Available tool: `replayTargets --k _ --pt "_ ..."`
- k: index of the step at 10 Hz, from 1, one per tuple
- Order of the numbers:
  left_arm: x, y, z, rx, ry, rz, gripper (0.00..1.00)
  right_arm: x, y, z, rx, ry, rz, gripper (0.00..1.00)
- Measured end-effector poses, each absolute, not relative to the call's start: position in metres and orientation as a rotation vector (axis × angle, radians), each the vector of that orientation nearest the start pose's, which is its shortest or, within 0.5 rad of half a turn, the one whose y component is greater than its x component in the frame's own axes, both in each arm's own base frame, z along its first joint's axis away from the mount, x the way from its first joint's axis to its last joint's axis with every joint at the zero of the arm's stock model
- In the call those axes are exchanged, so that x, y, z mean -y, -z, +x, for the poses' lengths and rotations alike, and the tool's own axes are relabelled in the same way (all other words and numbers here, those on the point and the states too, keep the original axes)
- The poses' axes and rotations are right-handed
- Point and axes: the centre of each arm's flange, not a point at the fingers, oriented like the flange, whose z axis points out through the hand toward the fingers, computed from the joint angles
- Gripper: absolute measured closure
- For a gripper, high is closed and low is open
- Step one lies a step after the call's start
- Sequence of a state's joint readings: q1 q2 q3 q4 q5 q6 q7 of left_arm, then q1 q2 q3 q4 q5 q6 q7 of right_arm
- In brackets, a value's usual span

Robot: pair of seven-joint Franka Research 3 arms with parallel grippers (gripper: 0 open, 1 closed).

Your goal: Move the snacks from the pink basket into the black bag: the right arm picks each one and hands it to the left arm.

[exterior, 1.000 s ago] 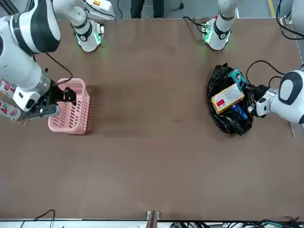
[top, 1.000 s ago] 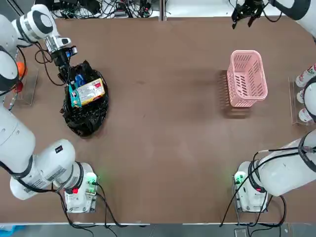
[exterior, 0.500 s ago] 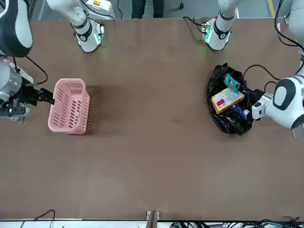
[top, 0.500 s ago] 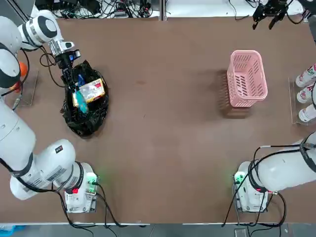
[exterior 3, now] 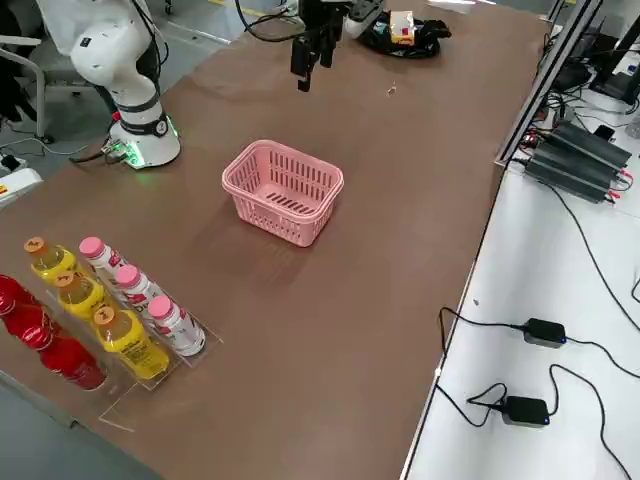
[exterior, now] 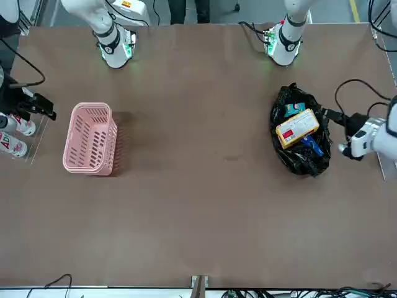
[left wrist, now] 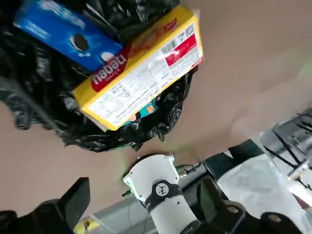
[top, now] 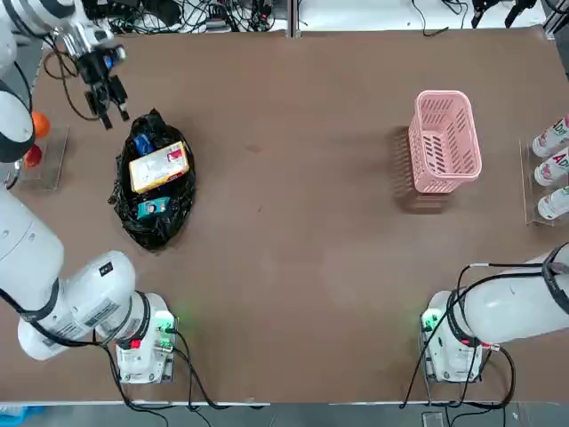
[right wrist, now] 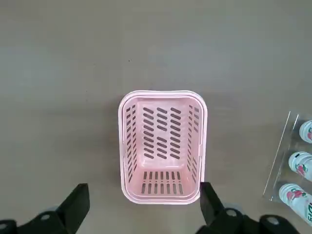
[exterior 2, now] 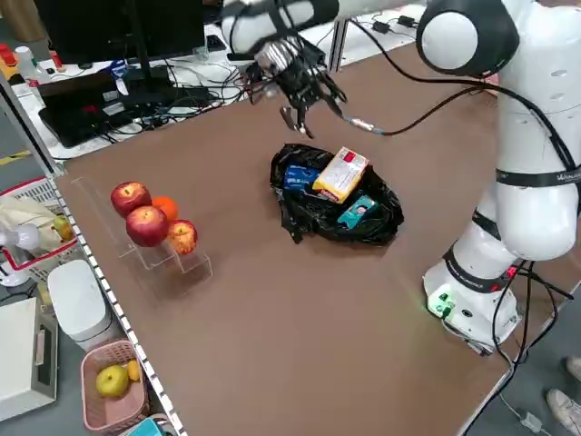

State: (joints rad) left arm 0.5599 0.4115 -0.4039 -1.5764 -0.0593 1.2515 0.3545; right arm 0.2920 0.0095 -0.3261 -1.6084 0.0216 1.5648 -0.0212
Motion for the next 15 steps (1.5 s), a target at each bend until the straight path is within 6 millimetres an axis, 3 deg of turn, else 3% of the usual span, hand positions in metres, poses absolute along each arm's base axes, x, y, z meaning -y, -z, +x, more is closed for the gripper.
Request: replayTargets --k 3,6,7,9,11,15 --pt "-0.118 -0.469 0.582 -0.225 -0.820 -3.340 0.00 0.016 -0.608 0.554 -0.033 -0.079 -3.123 0.00" --pt "-0.112 -0.525 0.581 -0.004 -0.580 -3.310 0.00 0.015 -0.625 0.553 -0.031 -0.041 -3.125 0.00" --pt "-0.102 -0.540 0.582 0.052 -0.507 -3.294 0.00 0.015 -0.629 0.554 -0.030 -0.028 -3.125 0.00" --pt "-0.062 -0.572 0.586 0.204 -0.343 -3.244 0.00 0.013 -0.641 0.554 -0.013 0.007 -3.126 0.00" --pt "-0.020 -0.607 0.577 0.221 -0.218 -3.211 0.00 0.005 -0.650 0.553 0.016 0.025 -3.126 0.00" --pt "0.020 -0.660 0.561 0.208 0.025 -3.205 0.00 0.015 -0.651 0.550 -0.012 -0.006 -3.127 0.00"
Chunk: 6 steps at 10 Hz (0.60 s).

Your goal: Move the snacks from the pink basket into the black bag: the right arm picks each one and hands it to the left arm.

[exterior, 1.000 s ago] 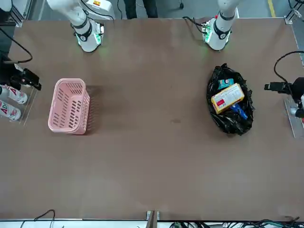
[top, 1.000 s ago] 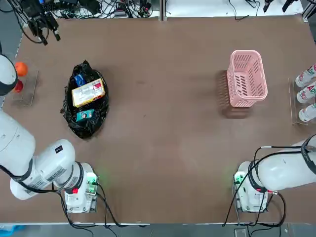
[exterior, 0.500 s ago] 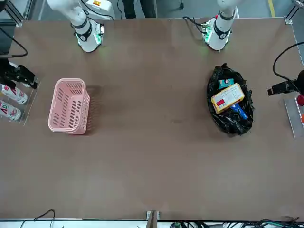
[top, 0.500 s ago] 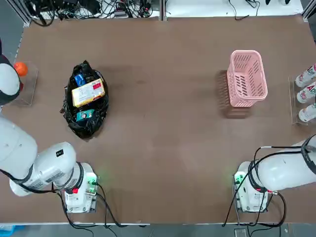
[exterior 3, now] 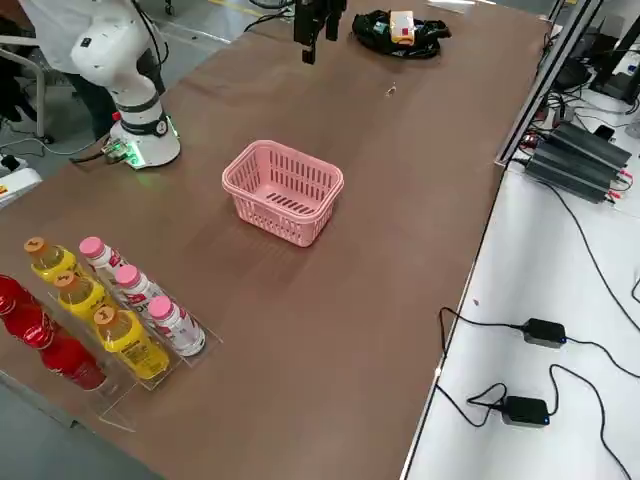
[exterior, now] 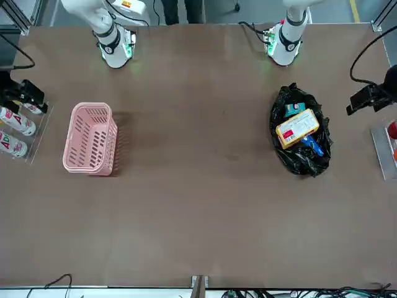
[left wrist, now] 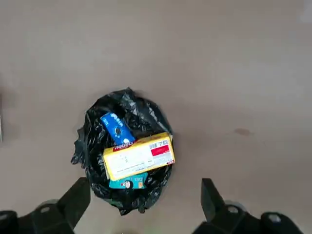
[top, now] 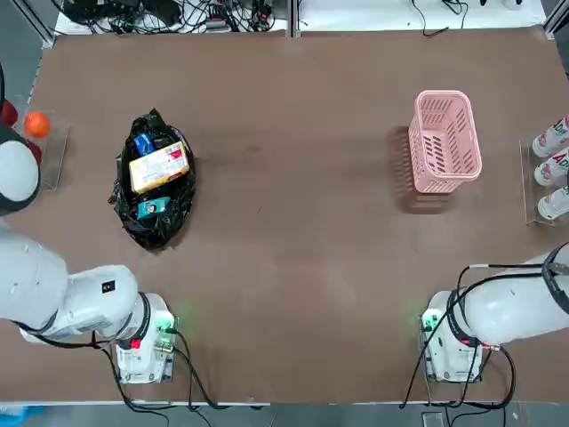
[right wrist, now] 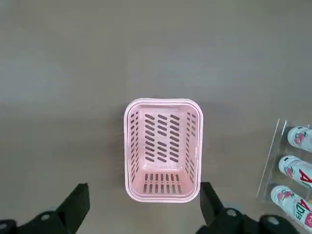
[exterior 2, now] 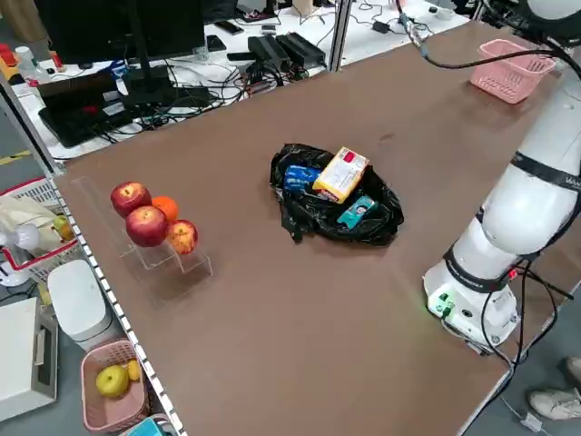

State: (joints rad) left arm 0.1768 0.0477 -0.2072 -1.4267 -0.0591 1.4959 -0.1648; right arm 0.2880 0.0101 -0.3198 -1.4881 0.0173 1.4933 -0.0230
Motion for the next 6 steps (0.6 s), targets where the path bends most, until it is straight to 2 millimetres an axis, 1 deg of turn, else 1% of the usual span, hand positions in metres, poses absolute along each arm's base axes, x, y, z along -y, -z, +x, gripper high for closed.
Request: replayTargets --k 1,2,3,4,6 --pt "0.035 -0.671 0.556 0.203 0.078 -3.203 0.01 0.021 -0.650 0.549 -0.022 -0.020 -3.126 0.00" --pt "0.048 -0.677 0.552 0.181 0.098 -3.200 0.03 0.020 -0.649 0.548 -0.014 -0.040 -3.124 0.00" --pt "0.056 -0.677 0.552 0.162 0.101 -3.198 0.05 0.016 -0.648 0.547 0.000 -0.052 -3.123 0.00" --pt "0.058 -0.674 0.552 0.155 0.099 -3.197 0.01 0.014 -0.648 0.546 0.005 -0.062 -3.122 0.00" --pt "0.059 -0.672 0.553 0.141 0.094 -3.196 0.01 0.014 -0.646 0.544 0.005 -0.094 -3.121 0.00"
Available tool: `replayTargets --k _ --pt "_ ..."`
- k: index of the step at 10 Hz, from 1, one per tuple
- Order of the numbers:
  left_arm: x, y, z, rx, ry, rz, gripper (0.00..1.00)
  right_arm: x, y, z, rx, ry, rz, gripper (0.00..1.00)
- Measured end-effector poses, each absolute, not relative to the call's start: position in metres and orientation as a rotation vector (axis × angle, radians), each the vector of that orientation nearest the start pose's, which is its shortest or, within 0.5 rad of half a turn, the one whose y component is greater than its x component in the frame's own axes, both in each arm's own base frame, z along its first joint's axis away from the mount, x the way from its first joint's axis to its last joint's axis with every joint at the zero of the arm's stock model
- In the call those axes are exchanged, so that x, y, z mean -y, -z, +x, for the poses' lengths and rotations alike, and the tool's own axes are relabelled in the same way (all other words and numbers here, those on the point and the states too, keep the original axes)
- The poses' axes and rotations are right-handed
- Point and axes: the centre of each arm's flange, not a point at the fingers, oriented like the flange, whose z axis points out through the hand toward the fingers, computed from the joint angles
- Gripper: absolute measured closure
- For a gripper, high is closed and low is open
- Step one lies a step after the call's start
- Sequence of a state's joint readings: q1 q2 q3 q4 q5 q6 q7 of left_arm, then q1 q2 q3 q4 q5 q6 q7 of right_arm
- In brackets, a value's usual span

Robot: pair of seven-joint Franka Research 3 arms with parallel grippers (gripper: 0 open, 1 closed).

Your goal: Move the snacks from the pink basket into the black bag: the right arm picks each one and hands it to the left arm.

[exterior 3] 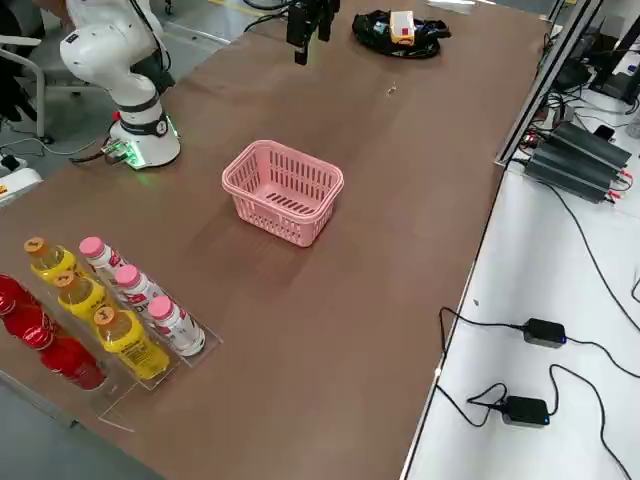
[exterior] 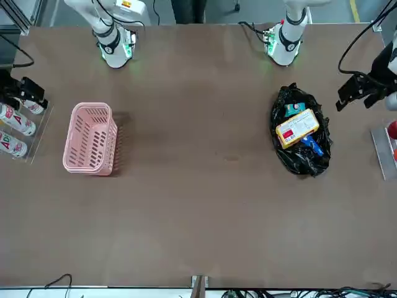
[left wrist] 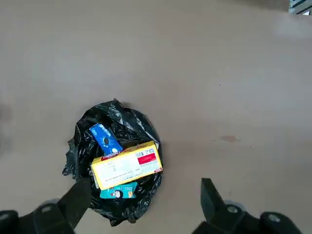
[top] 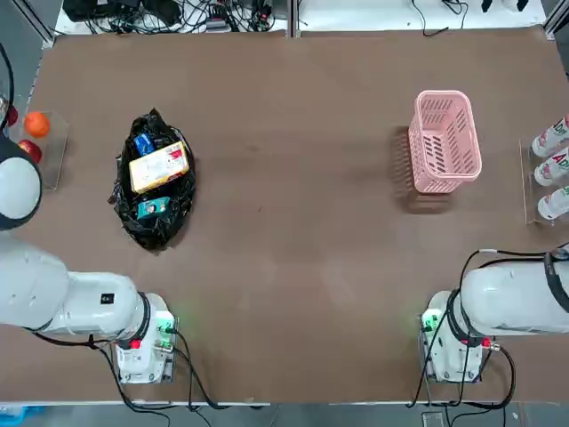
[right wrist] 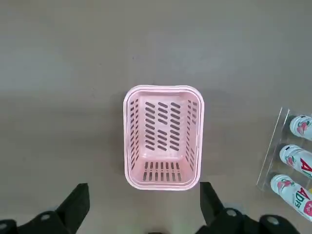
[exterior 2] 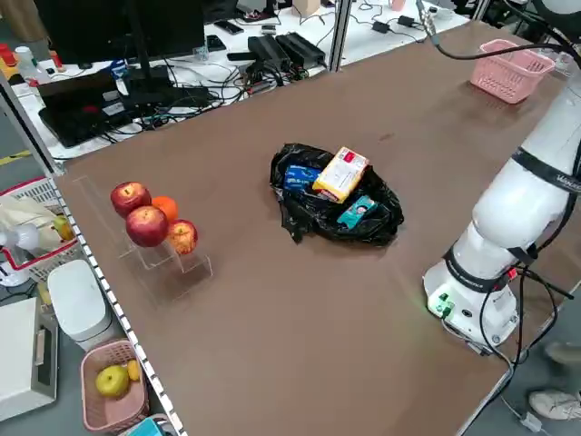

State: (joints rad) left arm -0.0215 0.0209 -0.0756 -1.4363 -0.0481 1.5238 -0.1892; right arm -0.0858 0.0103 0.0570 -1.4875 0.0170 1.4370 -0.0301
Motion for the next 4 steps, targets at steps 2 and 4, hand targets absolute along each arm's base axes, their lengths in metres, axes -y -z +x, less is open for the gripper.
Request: replayTargets --k 2,4 --pt "0.047 -0.669 0.555 0.155 0.086 -3.192 0.01 0.015 -0.646 0.543 0.000 -0.107 -3.120 0.00" --pt "0.041 -0.667 0.556 0.170 0.080 -3.190 0.01 0.018 -0.646 0.543 -0.007 -0.107 -3.120 0.00"
